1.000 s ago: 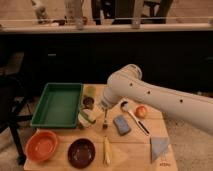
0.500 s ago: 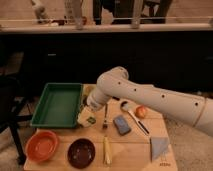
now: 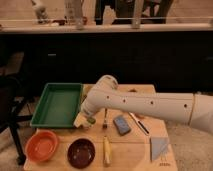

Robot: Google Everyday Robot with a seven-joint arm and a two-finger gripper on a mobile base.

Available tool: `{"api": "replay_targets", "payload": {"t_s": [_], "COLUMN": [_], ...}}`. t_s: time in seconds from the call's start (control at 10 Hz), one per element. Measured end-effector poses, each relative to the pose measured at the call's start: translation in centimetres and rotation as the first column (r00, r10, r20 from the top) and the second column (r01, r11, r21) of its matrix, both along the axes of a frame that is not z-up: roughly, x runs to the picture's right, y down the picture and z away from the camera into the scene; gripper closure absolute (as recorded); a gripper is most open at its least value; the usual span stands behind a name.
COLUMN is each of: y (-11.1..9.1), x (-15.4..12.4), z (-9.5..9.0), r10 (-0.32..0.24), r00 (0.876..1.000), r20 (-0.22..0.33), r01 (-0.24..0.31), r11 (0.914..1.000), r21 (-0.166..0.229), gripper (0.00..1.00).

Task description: Place pepper in table surface

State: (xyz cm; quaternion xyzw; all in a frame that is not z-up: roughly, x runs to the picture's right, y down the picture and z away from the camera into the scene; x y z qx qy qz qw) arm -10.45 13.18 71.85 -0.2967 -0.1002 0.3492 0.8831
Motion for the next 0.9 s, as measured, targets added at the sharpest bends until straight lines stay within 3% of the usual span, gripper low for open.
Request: {"api": "replay_targets", "payload": {"t_s": [0.3, 0.8, 0.9], "y": [1.5, 2.8, 2.9], "x": [0.4, 0.8, 0.9], "z": [1.6, 3.5, 3.7], "r10": [0.017, 0.025, 0.024], "r00": [0.999, 0.998, 0.998], "r20": [-0.05, -0.058, -0.056], "r01": [-0.018, -0.029, -0.028], "r11": [0.9997, 0.9977, 0.9974], "r21": [-0.016, -0.062, -0.066], "gripper": [0.2, 0.21, 0.3]}}
